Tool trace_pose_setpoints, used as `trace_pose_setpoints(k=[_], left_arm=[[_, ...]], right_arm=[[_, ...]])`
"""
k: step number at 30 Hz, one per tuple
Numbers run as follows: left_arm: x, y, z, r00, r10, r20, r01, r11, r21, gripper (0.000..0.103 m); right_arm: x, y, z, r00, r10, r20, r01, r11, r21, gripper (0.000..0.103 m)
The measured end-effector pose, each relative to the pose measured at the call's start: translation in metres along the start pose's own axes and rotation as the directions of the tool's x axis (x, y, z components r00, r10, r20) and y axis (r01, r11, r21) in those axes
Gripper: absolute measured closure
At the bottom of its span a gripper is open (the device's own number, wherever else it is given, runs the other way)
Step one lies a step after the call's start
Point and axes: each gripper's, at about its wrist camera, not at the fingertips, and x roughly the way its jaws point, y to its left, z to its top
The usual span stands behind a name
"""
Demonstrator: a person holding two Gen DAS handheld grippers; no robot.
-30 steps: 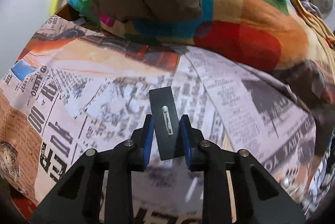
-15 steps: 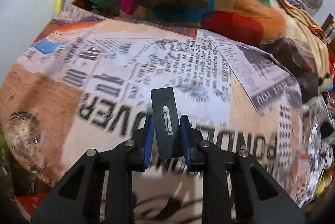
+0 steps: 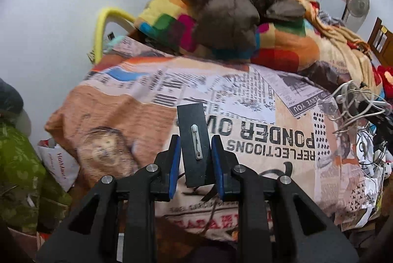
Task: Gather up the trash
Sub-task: 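Carry the black clip and white earphones with both tools over the white bin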
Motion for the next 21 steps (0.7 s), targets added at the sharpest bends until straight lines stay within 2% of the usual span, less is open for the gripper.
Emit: trace_pose_setpoints(k=[5,13,17,21], left_arm=[[-0.049,0.036,-0.020,0.999,0.011,0.047,-0.010,0.999,-0.033,0.079],[-0.103,0.100,-0.067,0.991,0.086,0.100,-0.074,0.990,-0.117,0.079],[-0.120,0.132,-0.092,0.990,0.100,0.098,-0.083,0.983,-0.165,0.079],[-0.131,0.167,-0.119,0.986,0.142,0.083,-0.123,0.972,-0.200,0.079]], right_arm=[[-0.009,0.041,0.003,0.998,0.055,0.013,-0.054,0.998,-0.041,0.090],[-0.014,0.118,0.005,0.989,0.148,0.006,-0.146,0.981,-0.131,0.090],[-0.014,0.154,0.001,0.982,0.187,-0.009,-0.185,0.967,-0.177,0.090],[-0.013,0.189,-0.006,0.971,0.237,-0.039,-0.240,0.945,-0.223,0.090]])
